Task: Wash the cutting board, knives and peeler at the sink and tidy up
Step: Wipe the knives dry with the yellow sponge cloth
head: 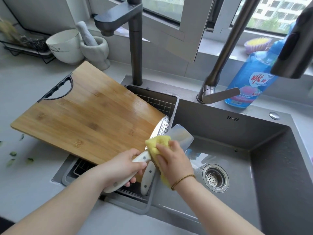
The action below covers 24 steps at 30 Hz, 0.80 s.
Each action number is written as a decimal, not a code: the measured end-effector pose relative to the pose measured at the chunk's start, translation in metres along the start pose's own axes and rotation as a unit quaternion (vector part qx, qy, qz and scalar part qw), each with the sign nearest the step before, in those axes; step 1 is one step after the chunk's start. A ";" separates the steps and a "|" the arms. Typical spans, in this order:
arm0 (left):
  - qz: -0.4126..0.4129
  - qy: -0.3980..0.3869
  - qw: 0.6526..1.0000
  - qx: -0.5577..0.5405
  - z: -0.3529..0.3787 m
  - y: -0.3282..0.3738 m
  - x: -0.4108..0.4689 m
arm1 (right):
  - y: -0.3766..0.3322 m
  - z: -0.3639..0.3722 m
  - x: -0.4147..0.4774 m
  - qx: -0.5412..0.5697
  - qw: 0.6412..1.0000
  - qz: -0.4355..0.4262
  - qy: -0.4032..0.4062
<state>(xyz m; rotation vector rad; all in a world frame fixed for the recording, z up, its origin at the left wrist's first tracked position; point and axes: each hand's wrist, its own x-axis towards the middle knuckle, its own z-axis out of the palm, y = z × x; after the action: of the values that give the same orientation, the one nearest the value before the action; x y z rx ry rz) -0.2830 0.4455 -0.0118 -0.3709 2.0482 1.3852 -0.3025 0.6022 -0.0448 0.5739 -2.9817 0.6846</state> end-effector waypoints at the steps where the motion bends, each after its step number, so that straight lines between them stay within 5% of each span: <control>1: 0.002 0.006 1.000 0.004 0.001 0.001 0.000 | 0.007 -0.003 0.006 -0.003 0.999 0.032 0.011; 4: 0.008 0.019 1.000 0.014 0.004 0.005 0.000 | 0.035 -0.012 0.014 0.033 0.985 0.170 -0.012; 10: 0.005 0.013 1.000 0.018 0.002 0.007 0.000 | 0.004 0.005 -0.017 0.090 0.996 0.017 -0.024; 16: 0.019 0.024 1.000 -0.002 0.005 0.007 -0.001 | 0.032 -0.015 0.014 0.037 0.983 0.178 -0.029; 22: 0.017 0.029 0.999 -0.014 0.002 0.000 0.003 | 0.003 -0.001 -0.012 0.001 0.999 0.026 -0.028; 24: 0.017 0.032 0.999 -0.008 0.001 -0.002 0.005 | 0.015 -0.008 0.004 0.024 0.998 0.063 -0.018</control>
<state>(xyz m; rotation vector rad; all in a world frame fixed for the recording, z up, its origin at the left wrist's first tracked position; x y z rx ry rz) -0.2853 0.4464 -0.0163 -0.3927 2.1051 1.4288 -0.3122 0.6162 -0.0433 0.4076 -3.0629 0.7629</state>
